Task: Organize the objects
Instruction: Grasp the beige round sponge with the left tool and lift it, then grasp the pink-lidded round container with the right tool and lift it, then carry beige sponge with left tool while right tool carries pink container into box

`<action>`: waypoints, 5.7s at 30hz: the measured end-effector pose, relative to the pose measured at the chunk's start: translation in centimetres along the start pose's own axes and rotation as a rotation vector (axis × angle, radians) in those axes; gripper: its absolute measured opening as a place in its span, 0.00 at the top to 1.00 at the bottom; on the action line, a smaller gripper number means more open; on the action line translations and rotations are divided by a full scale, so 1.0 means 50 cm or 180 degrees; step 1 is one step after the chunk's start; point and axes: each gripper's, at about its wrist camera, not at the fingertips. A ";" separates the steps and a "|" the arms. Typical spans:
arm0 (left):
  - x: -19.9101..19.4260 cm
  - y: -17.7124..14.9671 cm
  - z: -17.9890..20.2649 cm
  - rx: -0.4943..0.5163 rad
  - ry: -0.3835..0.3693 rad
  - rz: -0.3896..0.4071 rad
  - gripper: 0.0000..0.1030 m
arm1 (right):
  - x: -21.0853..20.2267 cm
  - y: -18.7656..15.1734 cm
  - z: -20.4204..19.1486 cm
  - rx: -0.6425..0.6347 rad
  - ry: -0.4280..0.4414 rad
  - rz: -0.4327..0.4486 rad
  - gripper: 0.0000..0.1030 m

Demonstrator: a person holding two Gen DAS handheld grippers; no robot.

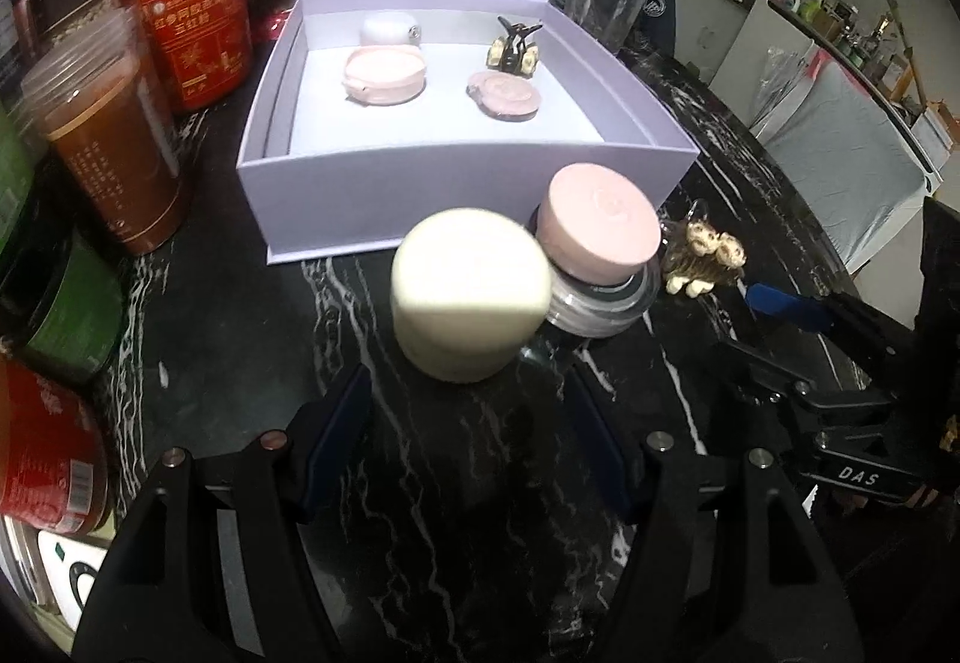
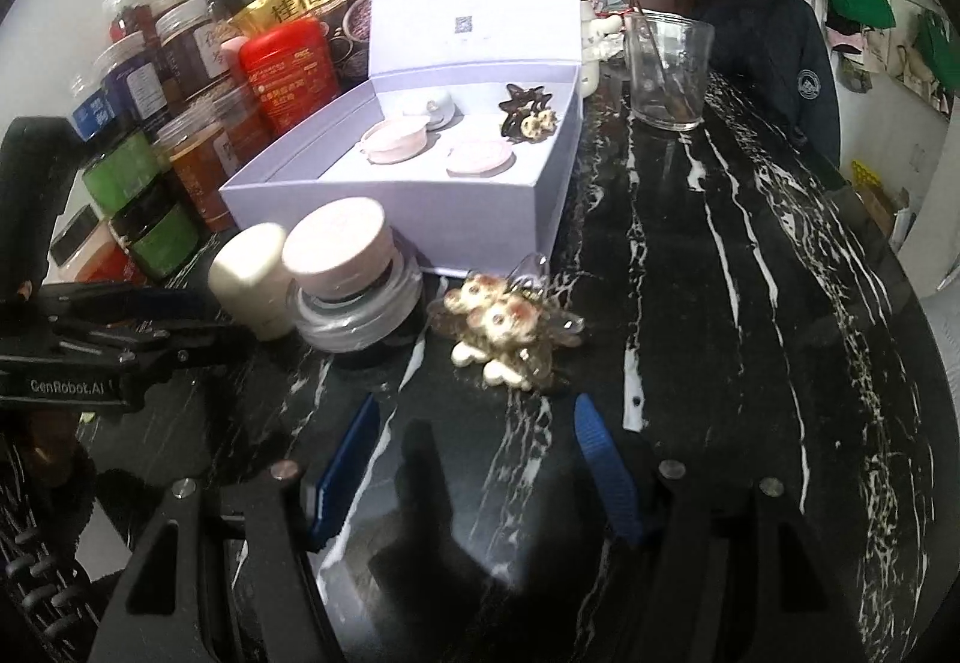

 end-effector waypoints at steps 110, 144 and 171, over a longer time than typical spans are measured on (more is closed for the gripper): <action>-0.070 -0.013 0.033 0.0228 0.0139 0.0186 0.45 | -0.066 0.021 -0.114 -0.0540 0.0138 0.0169 0.49; -0.113 0.100 0.060 0.0434 0.0284 0.0227 0.45 | -0.093 0.142 -0.084 -0.0677 -0.0043 0.0240 0.49; -0.026 0.272 -0.003 0.0353 0.0294 0.0029 0.48 | 0.023 0.297 -0.041 -0.0726 -0.0062 0.0018 0.49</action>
Point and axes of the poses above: each gripper's, at about its wrist camera, not at the fingertips, and x roughly the way its jaws point, z to its right, y to its top, and after that the axes turned 12 degrees about -z, right-handed
